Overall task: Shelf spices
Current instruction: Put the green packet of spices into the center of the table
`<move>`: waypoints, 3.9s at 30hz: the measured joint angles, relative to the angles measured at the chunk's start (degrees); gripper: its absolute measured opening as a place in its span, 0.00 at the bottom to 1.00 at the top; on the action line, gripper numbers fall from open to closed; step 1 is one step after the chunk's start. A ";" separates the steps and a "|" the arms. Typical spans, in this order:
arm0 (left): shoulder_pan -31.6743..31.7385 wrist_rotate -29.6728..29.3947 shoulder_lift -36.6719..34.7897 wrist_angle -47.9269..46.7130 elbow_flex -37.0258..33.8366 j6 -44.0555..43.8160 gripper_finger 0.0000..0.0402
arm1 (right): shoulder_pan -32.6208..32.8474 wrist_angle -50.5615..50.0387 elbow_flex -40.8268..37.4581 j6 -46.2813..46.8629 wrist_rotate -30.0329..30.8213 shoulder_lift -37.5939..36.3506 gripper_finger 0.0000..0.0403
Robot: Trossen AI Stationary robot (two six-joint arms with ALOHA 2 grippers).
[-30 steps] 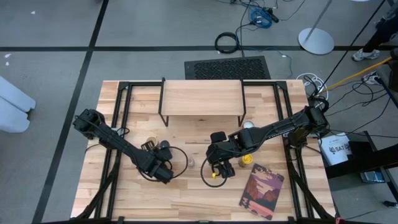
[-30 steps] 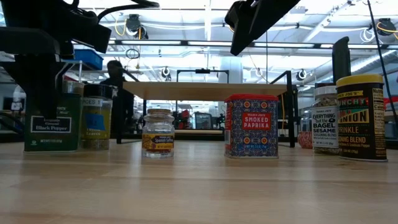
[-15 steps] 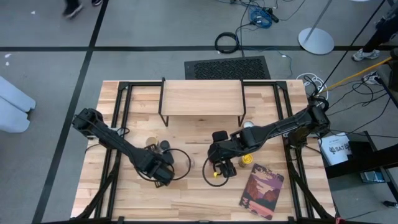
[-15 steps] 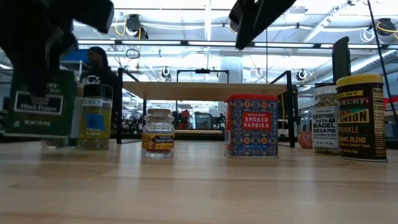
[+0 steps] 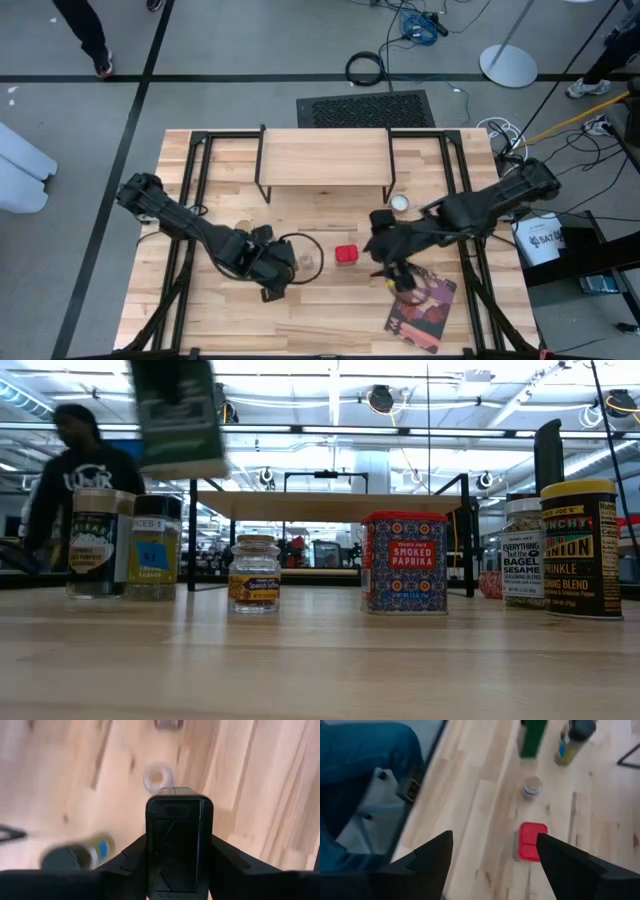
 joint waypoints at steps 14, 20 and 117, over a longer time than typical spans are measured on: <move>9.98 3.92 3.02 11.71 2.09 18.91 0.38 | 6.88 -7.12 -0.02 6.56 13.51 -5.61 0.68; 11.90 5.79 7.99 14.02 2.07 23.01 0.38 | 6.86 -7.21 0.00 7.16 13.55 -5.61 0.68; 12.58 5.07 18.67 21.89 4.17 26.45 0.38 | 7.05 -7.25 -0.01 8.26 13.27 -5.57 0.68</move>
